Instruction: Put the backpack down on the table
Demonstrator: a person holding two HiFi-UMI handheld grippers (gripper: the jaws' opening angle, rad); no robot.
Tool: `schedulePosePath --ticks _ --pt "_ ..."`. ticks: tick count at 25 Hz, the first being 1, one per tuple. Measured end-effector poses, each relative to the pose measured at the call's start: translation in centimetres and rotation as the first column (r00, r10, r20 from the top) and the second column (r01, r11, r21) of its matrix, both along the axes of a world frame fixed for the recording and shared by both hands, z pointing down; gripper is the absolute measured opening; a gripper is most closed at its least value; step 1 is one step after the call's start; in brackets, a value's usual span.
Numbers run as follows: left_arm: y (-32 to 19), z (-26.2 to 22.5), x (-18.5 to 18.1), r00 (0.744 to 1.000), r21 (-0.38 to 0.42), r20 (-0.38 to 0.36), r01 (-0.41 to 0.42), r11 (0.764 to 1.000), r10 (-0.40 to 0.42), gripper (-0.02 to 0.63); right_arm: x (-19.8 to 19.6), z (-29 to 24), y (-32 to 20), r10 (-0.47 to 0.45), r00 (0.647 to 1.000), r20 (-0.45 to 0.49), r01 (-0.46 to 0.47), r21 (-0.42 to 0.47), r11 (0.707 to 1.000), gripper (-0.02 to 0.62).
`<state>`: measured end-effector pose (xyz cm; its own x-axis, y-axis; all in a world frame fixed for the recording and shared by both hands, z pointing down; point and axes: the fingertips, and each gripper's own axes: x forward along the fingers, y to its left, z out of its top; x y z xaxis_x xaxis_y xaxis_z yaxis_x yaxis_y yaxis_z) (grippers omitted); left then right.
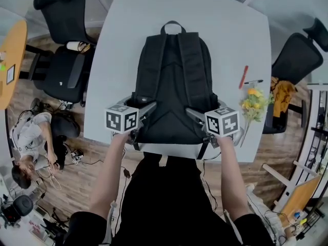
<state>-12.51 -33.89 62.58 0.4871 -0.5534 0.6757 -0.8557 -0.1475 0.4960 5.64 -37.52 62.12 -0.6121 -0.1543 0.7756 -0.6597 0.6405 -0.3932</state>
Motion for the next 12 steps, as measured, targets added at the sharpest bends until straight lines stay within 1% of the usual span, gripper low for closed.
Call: schedulePosePath --ticks 3,6,9,12 --pt "0.1 -0.8 -0.8 1.000 0.028 0.003 0.018 0.999 -0.018 0.328 0.7 -1.0 -0.2 -0.007 1.000 -0.030 0.008 0.034 0.999 0.463" --pt "1.0 -1.3 -1.2 1.000 0.044 0.014 0.025 0.999 -0.026 0.333 1.9 -1.9 0.0 0.020 0.998 -0.062 -0.015 0.085 0.996 0.456" --pt "2.1 -2.2 -1.6 1.000 0.055 0.018 0.021 0.998 -0.022 0.333 2.9 -3.2 0.6 0.051 0.995 -0.083 -0.040 0.135 0.990 0.446" --pt "2.5 -3.7 -2.0 1.000 0.091 0.027 0.006 0.996 -0.008 0.333 3.0 -5.5 0.7 0.067 0.994 -0.085 -0.049 0.203 0.978 0.425"
